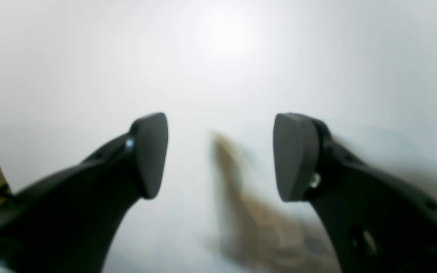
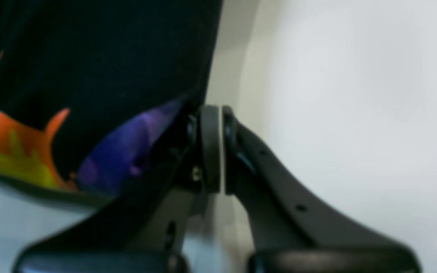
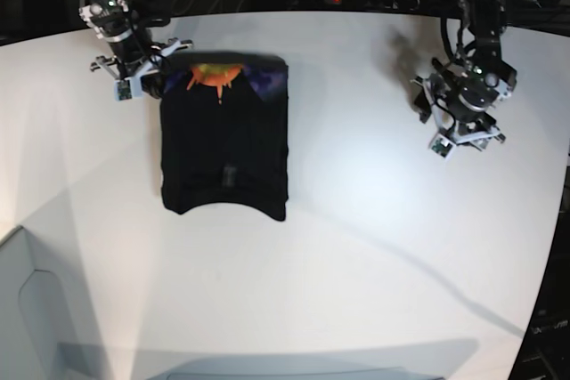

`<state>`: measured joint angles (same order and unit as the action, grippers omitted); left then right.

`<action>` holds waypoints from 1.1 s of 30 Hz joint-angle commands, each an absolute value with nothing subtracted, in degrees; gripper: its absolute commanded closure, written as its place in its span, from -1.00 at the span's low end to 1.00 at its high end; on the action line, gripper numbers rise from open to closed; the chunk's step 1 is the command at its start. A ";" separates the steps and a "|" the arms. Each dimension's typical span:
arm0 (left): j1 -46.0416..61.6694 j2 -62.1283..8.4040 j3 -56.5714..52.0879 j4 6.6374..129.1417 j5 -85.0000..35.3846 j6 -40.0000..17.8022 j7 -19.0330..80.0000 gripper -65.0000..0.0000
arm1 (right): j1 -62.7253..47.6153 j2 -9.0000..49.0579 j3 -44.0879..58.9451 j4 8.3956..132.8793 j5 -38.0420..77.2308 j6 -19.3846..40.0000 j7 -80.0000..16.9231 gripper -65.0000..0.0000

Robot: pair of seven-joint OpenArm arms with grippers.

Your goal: Fold the T-shirt properly

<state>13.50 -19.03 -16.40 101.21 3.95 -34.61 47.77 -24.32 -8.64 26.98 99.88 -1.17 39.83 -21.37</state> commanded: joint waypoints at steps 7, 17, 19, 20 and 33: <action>21.58 -16.92 -17.98 113.45 4.00 -34.24 47.60 0.01 | -26.77 -9.00 34.68 110.37 -0.13 40.00 -20.44 1.00; 37.41 -7.96 -32.84 116.26 3.82 -34.86 46.90 0.98 | -45.76 -9.00 37.67 115.56 -0.13 40.00 -23.34 1.00; 40.84 -7.16 -35.82 116.26 1.19 -34.86 46.90 1.00 | -49.36 -8.31 37.85 115.74 -0.13 40.00 -23.34 1.00; 43.03 -6.73 -37.85 116.26 -1.10 -34.86 46.90 1.00 | -51.47 -7.34 37.41 115.65 -0.04 40.00 -23.43 1.00; 59.82 -2.42 -43.65 102.99 -15.78 -34.15 43.47 1.00 | -63.16 7.25 19.03 103.25 3.56 40.00 -23.69 1.00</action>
